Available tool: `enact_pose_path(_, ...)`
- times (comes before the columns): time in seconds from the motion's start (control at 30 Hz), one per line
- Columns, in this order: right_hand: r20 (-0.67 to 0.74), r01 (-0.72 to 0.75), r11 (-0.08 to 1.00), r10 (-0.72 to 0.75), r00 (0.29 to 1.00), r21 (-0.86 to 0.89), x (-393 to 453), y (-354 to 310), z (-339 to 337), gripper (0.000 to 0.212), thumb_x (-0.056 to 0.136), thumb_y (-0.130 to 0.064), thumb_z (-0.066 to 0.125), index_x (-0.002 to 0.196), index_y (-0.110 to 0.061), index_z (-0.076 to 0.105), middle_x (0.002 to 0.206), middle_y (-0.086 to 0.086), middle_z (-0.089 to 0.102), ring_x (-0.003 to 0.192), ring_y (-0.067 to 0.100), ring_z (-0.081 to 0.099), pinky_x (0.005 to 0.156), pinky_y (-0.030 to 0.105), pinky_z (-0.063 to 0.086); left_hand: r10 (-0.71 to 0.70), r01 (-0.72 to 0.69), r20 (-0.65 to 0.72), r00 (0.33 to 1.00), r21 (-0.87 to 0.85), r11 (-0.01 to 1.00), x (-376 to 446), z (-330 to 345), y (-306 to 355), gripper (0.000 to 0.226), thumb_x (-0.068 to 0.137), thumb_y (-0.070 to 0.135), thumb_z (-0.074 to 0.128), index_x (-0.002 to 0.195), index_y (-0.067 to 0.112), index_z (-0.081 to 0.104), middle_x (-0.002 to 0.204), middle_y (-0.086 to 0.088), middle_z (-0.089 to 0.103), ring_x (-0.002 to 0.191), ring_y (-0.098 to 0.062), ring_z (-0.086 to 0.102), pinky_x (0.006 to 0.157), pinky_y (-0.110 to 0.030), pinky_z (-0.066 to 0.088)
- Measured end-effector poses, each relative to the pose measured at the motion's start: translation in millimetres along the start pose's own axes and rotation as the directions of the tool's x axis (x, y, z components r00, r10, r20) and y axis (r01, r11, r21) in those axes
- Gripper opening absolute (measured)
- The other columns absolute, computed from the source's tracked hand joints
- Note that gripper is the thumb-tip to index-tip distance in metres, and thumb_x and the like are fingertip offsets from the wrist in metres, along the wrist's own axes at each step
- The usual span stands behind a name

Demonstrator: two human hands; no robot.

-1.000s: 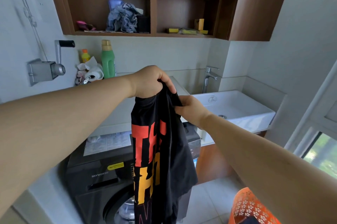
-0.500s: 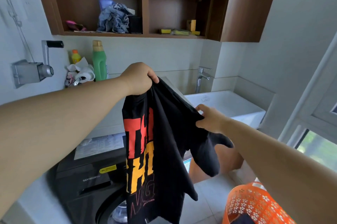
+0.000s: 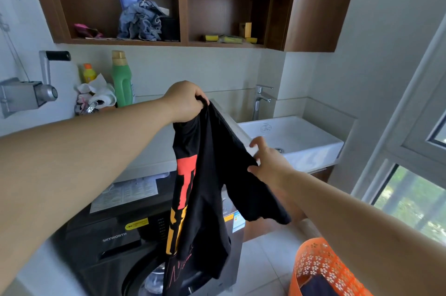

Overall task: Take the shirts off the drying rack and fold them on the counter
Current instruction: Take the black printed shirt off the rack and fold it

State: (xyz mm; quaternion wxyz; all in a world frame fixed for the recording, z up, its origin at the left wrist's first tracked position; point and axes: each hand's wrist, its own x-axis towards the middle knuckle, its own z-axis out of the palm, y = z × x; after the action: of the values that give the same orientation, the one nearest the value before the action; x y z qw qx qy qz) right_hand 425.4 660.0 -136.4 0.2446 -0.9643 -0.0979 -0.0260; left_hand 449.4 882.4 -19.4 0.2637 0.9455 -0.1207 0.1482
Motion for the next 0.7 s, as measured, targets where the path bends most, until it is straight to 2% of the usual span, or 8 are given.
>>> enact_pose_path(0.07, -0.019, 0.106, 0.994, -0.106, 0.994, -0.004, -3.3, -14.1, 6.3, 0.051, 0.086, -0.005, 0.051, 0.127, -0.023, 0.026, 0.111, 0.007, 0.058, 0.080, 0.027, 0.057, 0.073, 0.034, 0.048, -0.012, 0.012, 0.002, 1.000, -0.010, 1.000, 0.6, 2.0, 0.8, 0.023, 0.091, 0.008, 0.052, 0.102, 0.011, 0.072, 0.114, -0.006, 0.067, 0.106, -0.021, 0.058, 0.085, -0.020, 0.039)
enact_pose_path(0.2, 0.061, 0.293, 0.949, -0.287, 0.956, -0.119, -3.4, -40.2, 11.6, 0.070, 0.083, 0.002, 0.042, 0.138, -0.038, 0.025, 0.125, 0.006, 0.047, 0.096, 0.034, 0.059, 0.083, 0.042, 0.052, -0.027, 0.027, 0.029, 0.999, -0.022, 0.999, -0.3, 4.7, 2.4, 0.024, 0.092, 0.008, 0.049, 0.101, 0.011, 0.071, 0.112, -0.005, 0.067, 0.101, -0.020, 0.058, 0.080, -0.021, 0.040)
enact_pose_path(0.33, 0.084, 0.328, 0.926, -0.318, 0.944, -0.185, 2.8, -57.6, 14.9, 0.073, 0.086, 0.001, 0.044, 0.143, -0.040, 0.024, 0.127, 0.008, 0.043, 0.099, 0.033, 0.056, 0.081, 0.037, 0.050, -0.029, 0.032, 0.081, 0.996, -0.032, 0.999, -5.1, 5.7, 0.9, 0.024, 0.091, 0.007, 0.048, 0.093, 0.017, 0.070, 0.109, -0.002, 0.066, 0.094, -0.016, 0.055, 0.077, -0.021, 0.040)
enact_pose_path(0.43, 0.077, 0.344, 0.922, -0.336, 0.939, -0.175, 3.8, -64.7, 13.0, 0.079, 0.084, 0.004, 0.043, 0.145, -0.040, 0.021, 0.130, 0.007, 0.041, 0.097, 0.030, 0.056, 0.076, 0.033, 0.049, -0.047, 0.049, 0.063, 0.997, -0.035, 0.998, -9.3, 2.7, -6.2, 0.021, 0.087, 0.004, 0.049, 0.087, 0.019, 0.065, 0.106, -0.004, 0.064, 0.097, -0.022, 0.057, 0.081, -0.029, 0.047)
enact_pose_path(0.53, 0.123, 0.391, 0.887, -0.372, 0.920, -0.246, 5.0, -73.3, 10.6, 0.090, 0.083, 0.003, 0.043, 0.148, -0.047, 0.006, 0.137, 0.005, 0.036, 0.103, 0.032, 0.055, 0.079, 0.036, 0.052, -0.076, 0.079, 0.051, 0.996, -0.054, 0.995, -11.9, 0.8, -11.7, 0.020, 0.083, 0.002, 0.053, 0.086, 0.016, 0.066, 0.099, -0.003, 0.064, 0.094, -0.021, 0.058, 0.080, -0.032, 0.049)
enact_pose_path(0.6, 0.136, 0.368, 0.862, -0.342, 0.930, -0.349, 9.1, -79.8, 10.1, 0.083, 0.086, -0.004, 0.043, 0.149, -0.045, 0.007, 0.135, 0.008, 0.036, 0.107, 0.035, 0.054, 0.077, 0.036, 0.048, -0.068, 0.078, 0.093, 0.993, -0.110, 0.991, -14.2, 1.3, -11.9, 0.020, 0.080, 0.000, 0.057, 0.085, 0.016, 0.068, 0.090, -0.002, 0.064, 0.084, -0.017, 0.057, 0.071, -0.026, 0.047)
enact_pose_path(0.7, 0.075, 0.238, 0.911, -0.226, 0.971, -0.337, 17.8, -83.1, 5.8, 0.053, 0.089, -0.022, 0.043, 0.140, -0.036, 0.035, 0.125, 0.010, 0.042, 0.112, 0.037, 0.052, 0.085, 0.036, 0.045, -0.020, 0.052, 0.155, 0.988, -0.201, 0.978, -19.5, -2.0, -10.1, 0.019, 0.080, -0.003, 0.061, 0.087, 0.013, 0.069, 0.079, 0.005, 0.061, 0.071, -0.005, 0.053, 0.056, -0.006, 0.041)
